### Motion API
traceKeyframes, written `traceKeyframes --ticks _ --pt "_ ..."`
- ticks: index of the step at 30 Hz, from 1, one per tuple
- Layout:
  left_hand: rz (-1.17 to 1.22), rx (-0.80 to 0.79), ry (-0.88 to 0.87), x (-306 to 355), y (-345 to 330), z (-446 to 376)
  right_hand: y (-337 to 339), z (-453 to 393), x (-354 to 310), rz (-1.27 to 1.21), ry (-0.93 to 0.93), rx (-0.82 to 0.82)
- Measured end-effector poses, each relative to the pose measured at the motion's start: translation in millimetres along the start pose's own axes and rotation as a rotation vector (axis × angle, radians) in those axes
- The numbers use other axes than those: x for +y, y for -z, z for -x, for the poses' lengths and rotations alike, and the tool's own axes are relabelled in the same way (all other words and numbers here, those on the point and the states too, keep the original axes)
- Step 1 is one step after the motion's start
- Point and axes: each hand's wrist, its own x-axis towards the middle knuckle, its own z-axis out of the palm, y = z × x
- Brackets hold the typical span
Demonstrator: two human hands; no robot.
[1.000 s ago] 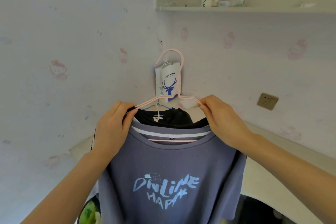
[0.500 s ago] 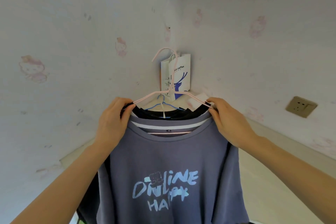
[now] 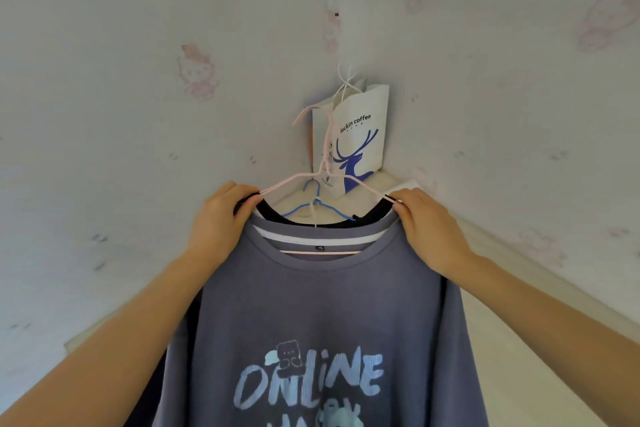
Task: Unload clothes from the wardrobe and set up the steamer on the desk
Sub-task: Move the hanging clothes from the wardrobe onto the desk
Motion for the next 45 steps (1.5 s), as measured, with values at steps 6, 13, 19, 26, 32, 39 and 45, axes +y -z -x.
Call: traceKeyframes --ticks 6,13,19,26,32,39,45 --pt "-0.010 -0.033 0.115 -41 -44 -56 -48 -71 31 -0.074 -0.012 0.003" --pt "-0.075 -0.214 0.406 -114 -108 -63 -142 -95 74 -0.067 -0.130 -0.123" --pt "-0.019 -0.379 0.567 -159 -117 -30 -188 -94 97 -0.080 -0.241 -0.222" --pt "-0.017 -0.355 0.562 -195 -120 -21 -210 -100 102 -0.116 -0.247 -0.247" --pt "-0.190 -0.171 0.521 -194 -144 -51 -214 -132 106 -0.114 -0.257 -0.217" --pt "-0.416 -0.103 0.470 -199 -180 -46 -235 -138 120 -0.024 -0.250 -0.274" --pt "-0.467 -0.084 0.496 -199 -190 -35 -252 -130 122 0.135 -0.201 -0.207"
